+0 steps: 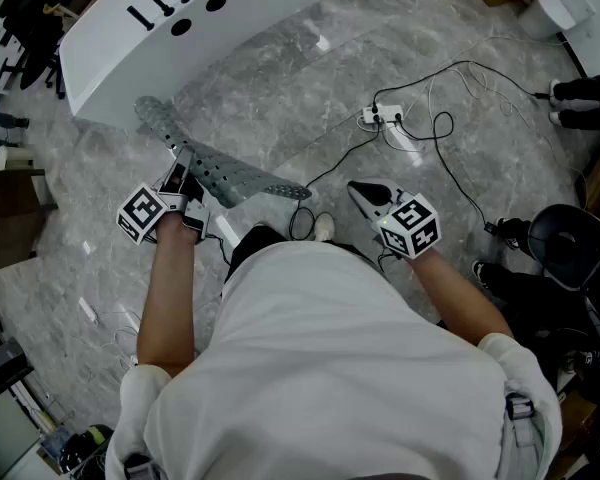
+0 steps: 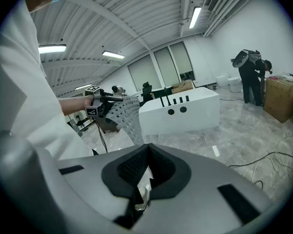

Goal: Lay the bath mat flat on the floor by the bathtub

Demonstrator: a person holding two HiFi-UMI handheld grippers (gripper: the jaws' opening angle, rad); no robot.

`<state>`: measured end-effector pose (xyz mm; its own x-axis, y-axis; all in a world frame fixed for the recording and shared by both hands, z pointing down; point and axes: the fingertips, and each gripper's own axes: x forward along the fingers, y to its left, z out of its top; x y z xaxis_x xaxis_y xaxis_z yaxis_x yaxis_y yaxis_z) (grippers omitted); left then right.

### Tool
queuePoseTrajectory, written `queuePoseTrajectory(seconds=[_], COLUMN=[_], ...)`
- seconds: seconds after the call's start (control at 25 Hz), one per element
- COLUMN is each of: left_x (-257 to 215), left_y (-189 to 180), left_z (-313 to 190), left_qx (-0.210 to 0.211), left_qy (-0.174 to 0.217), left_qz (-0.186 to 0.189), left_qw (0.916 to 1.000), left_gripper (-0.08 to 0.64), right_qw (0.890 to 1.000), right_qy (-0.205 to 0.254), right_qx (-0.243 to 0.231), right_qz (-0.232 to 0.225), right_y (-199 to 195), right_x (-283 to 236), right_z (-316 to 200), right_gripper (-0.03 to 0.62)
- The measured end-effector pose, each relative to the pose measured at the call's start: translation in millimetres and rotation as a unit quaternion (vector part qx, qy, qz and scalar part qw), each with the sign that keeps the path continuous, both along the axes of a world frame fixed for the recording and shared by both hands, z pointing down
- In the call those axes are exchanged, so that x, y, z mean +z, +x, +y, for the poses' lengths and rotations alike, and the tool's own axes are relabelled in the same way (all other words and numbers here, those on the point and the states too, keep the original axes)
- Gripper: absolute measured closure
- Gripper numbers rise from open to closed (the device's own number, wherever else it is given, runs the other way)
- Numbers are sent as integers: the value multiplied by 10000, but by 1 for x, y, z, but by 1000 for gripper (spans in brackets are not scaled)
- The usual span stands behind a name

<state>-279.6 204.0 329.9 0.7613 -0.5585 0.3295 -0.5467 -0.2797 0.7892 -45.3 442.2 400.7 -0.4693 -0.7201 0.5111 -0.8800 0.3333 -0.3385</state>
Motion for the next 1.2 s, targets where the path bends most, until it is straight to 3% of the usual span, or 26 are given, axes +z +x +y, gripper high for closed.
queuePoseTrajectory(seconds=[0.24,0.48,0.68,0.92,1.2], left_x=[-9,-3,6,15,28], left_y=[27,63,105,170,242], left_z=[-3,-39,-91,-154,-226], left_qx=[49,203,374,751,1327], left_qy=[82,91,-14,-115,-187], left_qz=[45,128,333,391,462], left_qw=[9999,9997,9987,9963,9899], left_gripper=[499,499,499,500,499], right_qw=[9999,9999,9993,9980,9962], right_qy=[83,69,127,-65,-171], right_qx=[91,120,356,609,858], right_qz=[-105,-26,2,184,-24], right_y=[8,20,47,82,101], right_x=[-3,2,-9,-18,-22], right_z=[-6,-43,-90,-162,-246], right_gripper=[584,584,583,508,514])
